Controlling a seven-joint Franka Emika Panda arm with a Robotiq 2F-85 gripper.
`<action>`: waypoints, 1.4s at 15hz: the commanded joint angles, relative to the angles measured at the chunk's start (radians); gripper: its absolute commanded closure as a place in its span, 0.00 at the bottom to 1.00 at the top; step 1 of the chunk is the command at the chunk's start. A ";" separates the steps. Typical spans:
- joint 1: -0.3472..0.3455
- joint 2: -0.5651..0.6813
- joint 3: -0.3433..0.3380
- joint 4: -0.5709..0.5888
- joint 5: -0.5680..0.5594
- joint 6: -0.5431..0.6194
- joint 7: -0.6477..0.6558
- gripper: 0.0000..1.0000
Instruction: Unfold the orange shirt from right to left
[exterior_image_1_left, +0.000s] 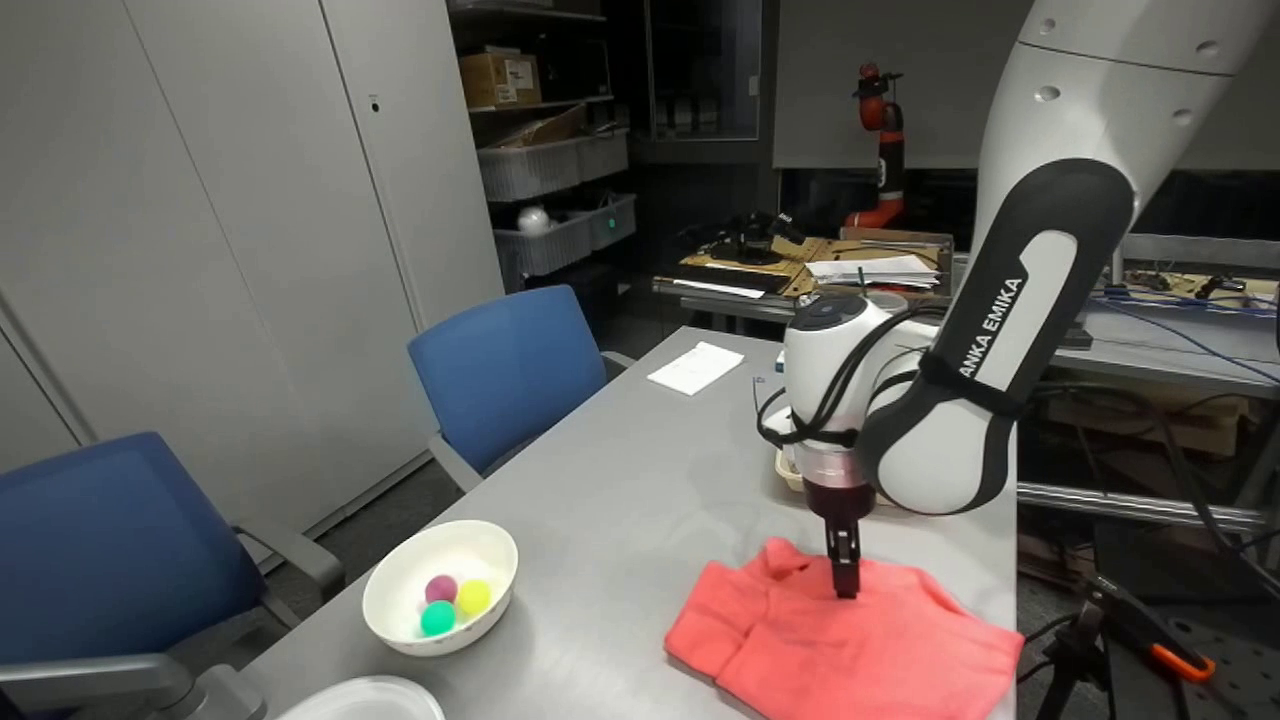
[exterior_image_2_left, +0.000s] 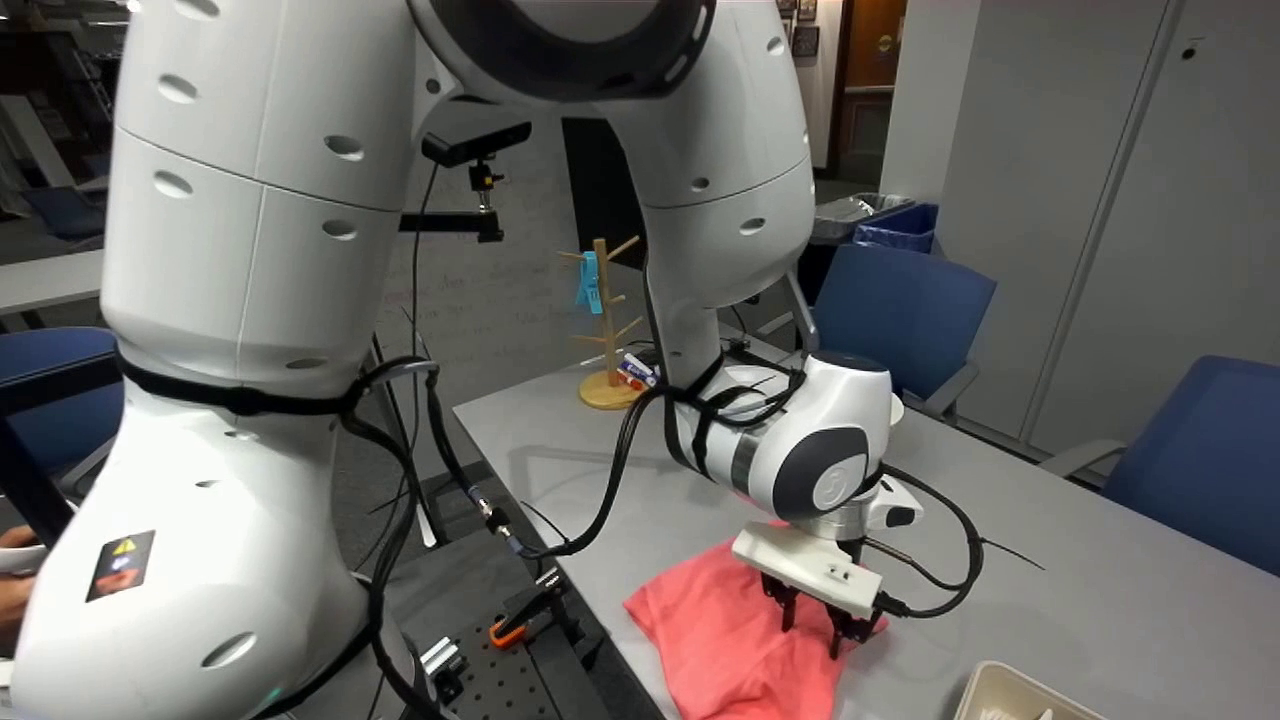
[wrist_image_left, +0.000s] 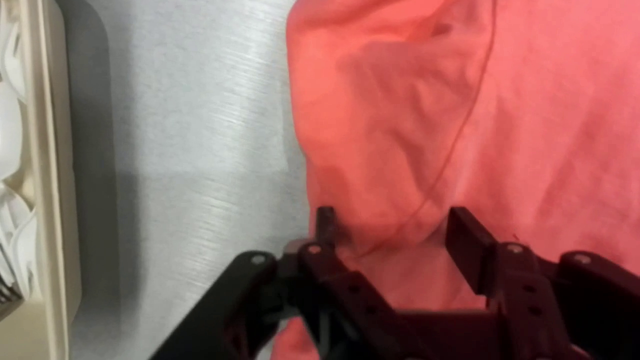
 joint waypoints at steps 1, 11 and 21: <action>-0.043 0.023 0.037 0.031 0.048 -0.005 -0.065 0.69; -0.045 -0.148 0.108 0.011 0.098 -0.134 -0.112 0.99; 0.098 -0.216 0.254 0.172 0.292 -0.351 -0.188 0.99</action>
